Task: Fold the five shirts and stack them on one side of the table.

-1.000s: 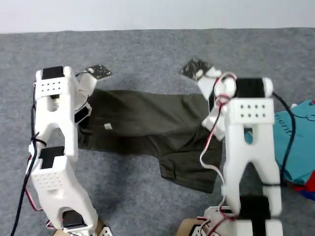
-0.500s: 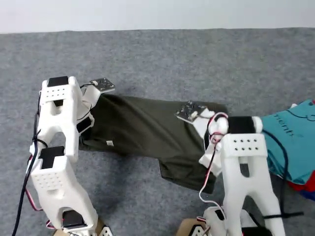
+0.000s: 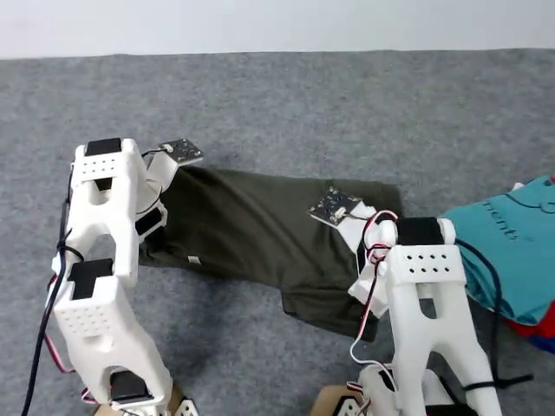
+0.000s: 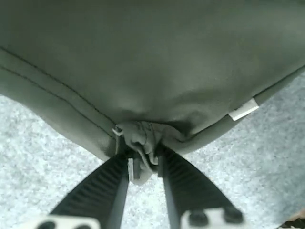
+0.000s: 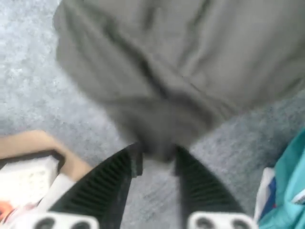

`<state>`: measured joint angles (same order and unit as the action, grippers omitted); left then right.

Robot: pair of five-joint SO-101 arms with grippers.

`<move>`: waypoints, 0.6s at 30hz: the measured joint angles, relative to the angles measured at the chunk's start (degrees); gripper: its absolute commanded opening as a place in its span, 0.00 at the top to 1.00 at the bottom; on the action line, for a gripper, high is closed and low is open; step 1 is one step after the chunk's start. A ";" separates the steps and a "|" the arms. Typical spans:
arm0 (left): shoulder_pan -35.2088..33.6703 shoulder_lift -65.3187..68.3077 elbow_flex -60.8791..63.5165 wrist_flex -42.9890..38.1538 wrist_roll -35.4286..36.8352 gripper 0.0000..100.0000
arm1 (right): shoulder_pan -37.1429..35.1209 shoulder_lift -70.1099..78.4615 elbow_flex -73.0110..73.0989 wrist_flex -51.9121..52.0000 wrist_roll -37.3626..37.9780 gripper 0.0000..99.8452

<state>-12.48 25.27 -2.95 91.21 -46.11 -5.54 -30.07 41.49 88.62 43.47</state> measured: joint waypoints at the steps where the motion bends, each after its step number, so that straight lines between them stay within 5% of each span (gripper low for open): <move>1: 0.00 -0.09 0.00 0.00 0.00 0.91 | 0.00 0.00 -0.26 1.23 0.00 0.72; 13: 0.00 -0.09 -9.32 3.78 0.00 0.91 | 0.00 -0.18 -22.07 11.60 0.00 0.72; 18: 0.09 -0.09 -20.40 4.22 5.45 0.95 | 0.00 2.37 -24.09 5.80 -1.41 0.89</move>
<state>-12.40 25.19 -23.34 95.43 -40.66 -5.54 -27.69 17.41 94.42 42.07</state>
